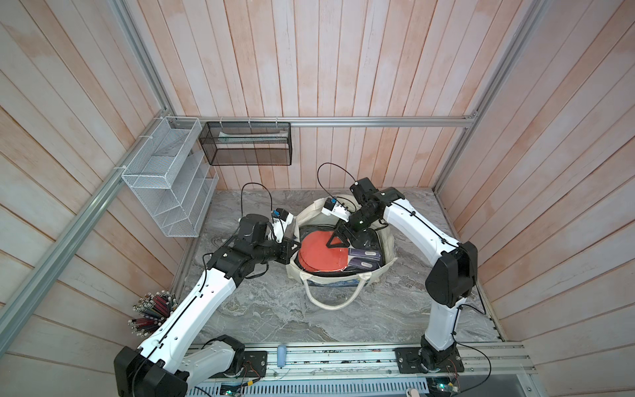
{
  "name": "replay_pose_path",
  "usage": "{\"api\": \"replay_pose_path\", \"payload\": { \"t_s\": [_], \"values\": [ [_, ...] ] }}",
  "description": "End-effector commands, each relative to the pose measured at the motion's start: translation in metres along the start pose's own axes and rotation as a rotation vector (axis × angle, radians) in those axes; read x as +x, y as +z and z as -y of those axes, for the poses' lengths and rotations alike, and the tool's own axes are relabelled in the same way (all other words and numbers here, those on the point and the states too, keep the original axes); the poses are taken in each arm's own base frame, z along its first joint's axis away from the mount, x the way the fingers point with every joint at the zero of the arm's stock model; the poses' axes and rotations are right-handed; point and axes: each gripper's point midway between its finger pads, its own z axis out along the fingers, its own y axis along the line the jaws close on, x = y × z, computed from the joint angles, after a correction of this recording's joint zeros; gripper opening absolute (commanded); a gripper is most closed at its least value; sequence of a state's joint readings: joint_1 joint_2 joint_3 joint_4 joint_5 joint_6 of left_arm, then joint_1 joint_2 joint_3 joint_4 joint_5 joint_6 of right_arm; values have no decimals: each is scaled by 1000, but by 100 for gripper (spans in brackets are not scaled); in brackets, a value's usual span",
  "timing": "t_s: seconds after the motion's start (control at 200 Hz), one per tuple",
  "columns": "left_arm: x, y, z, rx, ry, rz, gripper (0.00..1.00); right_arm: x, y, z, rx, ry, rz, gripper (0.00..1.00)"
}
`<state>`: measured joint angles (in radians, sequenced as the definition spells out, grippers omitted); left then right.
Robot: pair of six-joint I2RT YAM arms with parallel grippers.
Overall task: Remove the ping pong set from the canvas bag
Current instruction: Pick up the ping pong set from the canvas bag.
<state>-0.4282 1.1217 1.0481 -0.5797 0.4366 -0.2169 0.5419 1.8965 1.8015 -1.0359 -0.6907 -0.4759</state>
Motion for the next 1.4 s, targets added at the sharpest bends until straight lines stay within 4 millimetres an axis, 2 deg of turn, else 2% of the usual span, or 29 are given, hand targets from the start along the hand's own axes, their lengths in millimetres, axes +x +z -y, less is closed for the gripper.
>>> {"api": "replay_pose_path", "payload": {
  "t_s": [0.0, 0.385, 0.545, 0.63, 0.72, 0.85, 0.965, 1.04, 1.115, 1.295, 1.395],
  "values": [
    [4, 3, -4, 1, 19, -8, 0, 31, 18, -36, -148, 76, -93, 92],
    [-33, -3, -14, -52, 81, 97, 0, -9, -32, -85, -230, -62, 68, 85],
    [-49, -4, -16, -69, 102, 139, 0, -10, -29, -101, -281, -69, 69, 77],
    [-59, -5, -15, -68, 112, 164, 0, -8, -22, -107, -320, -57, 61, 66],
    [-68, -6, -11, -59, 122, 188, 0, -4, -9, -108, -344, -28, 30, 54],
    [-80, -10, -5, -38, 131, 216, 0, 3, 11, -105, -377, 5, -9, 47],
    [-86, -14, 0, -30, 136, 233, 0, 3, 19, -100, -395, 17, -15, 37],
    [-90, -17, 1, -36, 137, 243, 0, 1, 21, -98, -396, 18, -16, 21],
    [-92, -18, 0, -42, 135, 251, 0, -2, 21, -96, -391, 13, -10, 0],
    [-93, -15, -4, -54, 124, 257, 0, -7, 15, -88, -369, 10, 20, 0],
    [-94, -12, -7, -63, 117, 259, 0, -13, 9, -75, -327, 18, 58, 0]
  ]
}}
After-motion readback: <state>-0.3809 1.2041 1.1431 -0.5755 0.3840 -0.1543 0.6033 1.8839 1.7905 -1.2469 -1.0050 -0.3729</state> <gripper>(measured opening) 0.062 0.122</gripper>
